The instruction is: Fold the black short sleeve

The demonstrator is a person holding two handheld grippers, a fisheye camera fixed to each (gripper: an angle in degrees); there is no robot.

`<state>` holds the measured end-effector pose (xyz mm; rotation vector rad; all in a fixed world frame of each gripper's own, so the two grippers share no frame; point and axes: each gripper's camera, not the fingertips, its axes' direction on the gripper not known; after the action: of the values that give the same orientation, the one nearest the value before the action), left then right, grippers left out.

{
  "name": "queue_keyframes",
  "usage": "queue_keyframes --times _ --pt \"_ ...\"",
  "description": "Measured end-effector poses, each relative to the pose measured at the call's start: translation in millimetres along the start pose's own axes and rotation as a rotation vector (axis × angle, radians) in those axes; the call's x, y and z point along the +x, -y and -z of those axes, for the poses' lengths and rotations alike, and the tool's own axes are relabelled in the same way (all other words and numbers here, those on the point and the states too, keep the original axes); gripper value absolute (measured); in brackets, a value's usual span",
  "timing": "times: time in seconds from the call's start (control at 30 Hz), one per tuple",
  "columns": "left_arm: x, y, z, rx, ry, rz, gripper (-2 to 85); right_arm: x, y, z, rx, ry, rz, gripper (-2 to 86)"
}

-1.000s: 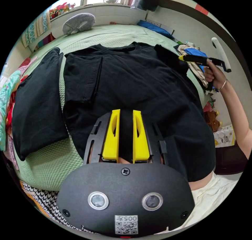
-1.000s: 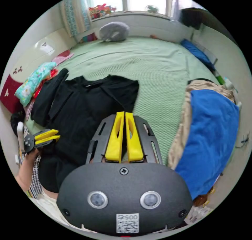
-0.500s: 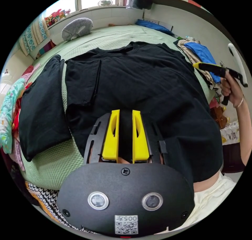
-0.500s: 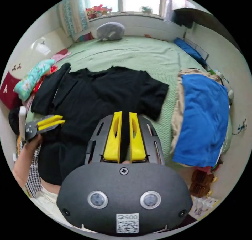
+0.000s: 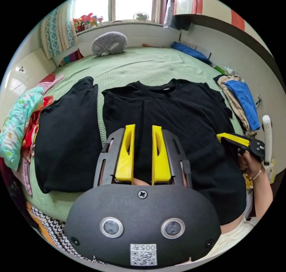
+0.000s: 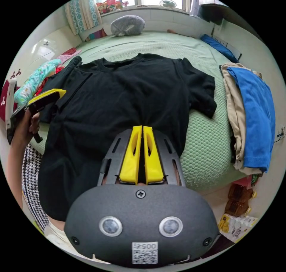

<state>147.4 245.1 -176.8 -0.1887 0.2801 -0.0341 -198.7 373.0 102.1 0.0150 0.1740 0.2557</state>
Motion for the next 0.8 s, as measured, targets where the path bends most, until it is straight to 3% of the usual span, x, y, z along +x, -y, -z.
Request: queue_keyframes --times 0.2,0.5,0.67,0.73,0.8 --pt "-20.2 14.1 -31.1 -0.046 0.02 0.037 6.9 -6.3 0.1 -6.3 0.024 -0.018 0.012 -0.8" --pt "-78.4 54.0 10.7 -0.025 -0.107 0.078 2.9 -15.4 6.2 -14.0 0.018 -0.051 0.027 -0.8" --pt "-158.2 61.7 45.9 0.024 0.021 0.272 1.5 -15.8 8.3 -17.0 0.021 -0.042 0.017 -0.9" --pt "-205.9 46.0 46.2 -0.032 0.117 0.488 0.5 -16.6 9.2 -18.3 0.023 -0.042 0.014 -0.9" --pt "-227.2 31.1 51.1 -0.006 0.081 0.576 0.0 -18.4 10.4 -19.3 0.02 -0.05 0.018 -0.9"
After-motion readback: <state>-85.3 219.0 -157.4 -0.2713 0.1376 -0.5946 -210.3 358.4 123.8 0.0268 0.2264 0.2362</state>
